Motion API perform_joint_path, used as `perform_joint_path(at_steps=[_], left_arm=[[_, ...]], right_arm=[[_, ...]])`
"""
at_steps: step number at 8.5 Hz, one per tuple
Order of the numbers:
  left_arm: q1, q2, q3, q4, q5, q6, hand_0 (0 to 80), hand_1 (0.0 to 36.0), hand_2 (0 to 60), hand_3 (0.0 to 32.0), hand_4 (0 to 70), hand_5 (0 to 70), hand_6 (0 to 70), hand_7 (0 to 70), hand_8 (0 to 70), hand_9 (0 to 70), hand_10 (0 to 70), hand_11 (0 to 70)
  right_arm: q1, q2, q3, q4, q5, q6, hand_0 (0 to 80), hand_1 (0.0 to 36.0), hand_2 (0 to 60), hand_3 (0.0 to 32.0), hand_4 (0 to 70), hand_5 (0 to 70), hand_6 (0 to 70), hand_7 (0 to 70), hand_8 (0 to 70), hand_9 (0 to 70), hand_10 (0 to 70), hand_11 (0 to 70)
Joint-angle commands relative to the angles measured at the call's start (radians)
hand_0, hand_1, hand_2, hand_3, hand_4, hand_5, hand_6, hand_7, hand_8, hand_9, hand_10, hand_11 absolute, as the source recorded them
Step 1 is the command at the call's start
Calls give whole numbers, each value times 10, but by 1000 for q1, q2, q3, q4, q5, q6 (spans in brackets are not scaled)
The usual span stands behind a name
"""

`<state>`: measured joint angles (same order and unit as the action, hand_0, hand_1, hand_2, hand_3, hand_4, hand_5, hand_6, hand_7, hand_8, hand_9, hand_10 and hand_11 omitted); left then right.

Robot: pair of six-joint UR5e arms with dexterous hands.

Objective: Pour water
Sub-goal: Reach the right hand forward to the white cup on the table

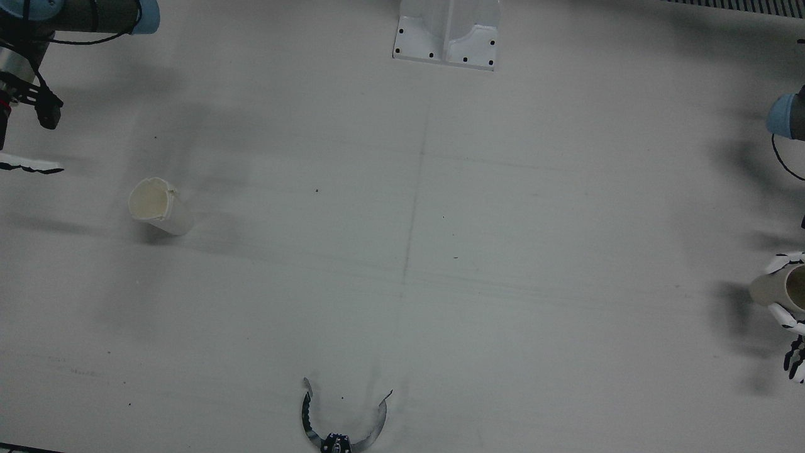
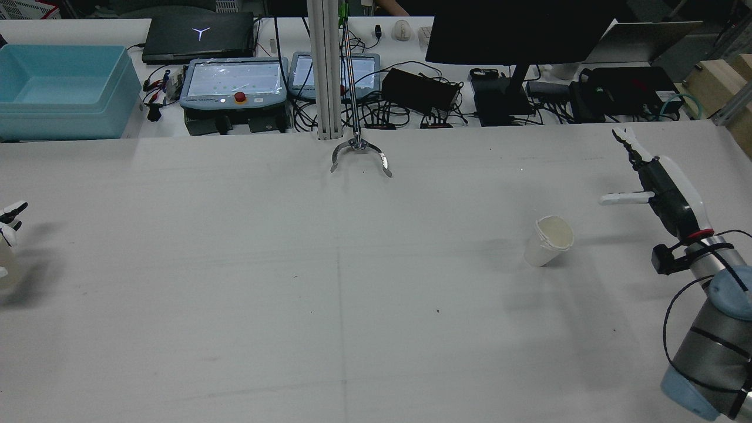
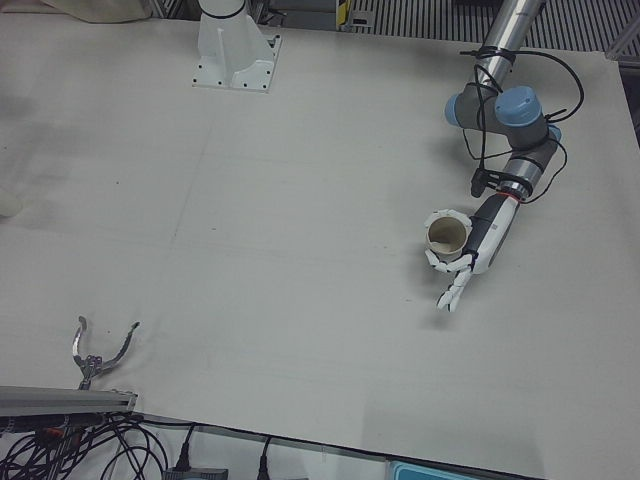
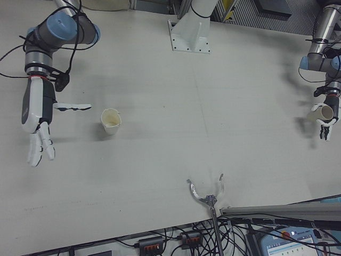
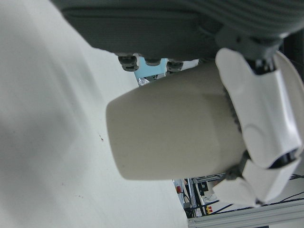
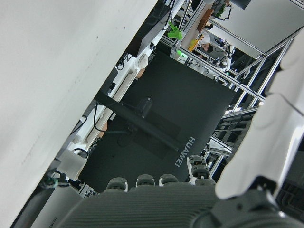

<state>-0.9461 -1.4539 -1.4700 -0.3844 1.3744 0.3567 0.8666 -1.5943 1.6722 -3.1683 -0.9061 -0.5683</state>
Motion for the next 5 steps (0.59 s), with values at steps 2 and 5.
perform_joint_path(at_steps=[2, 5], left_arm=[[0, 23, -1, -7, 3, -2, 480, 360, 600, 0, 429, 533, 41, 85, 0, 3, 30, 63], [0, 23, -1, -8, 5, -2, 478, 360, 600, 0, 433, 538, 43, 87, 0, 3, 29, 62]], right_arm=[[-225, -21, 44, 28, 230, 78, 457, 101, 13, 24, 0, 61, 0, 0, 19, 21, 0, 0], [-280, -18, -12, 31, 233, 269, 456, 97, 31, 12, 7, 83, 0, 23, 16, 18, 0, 0]])
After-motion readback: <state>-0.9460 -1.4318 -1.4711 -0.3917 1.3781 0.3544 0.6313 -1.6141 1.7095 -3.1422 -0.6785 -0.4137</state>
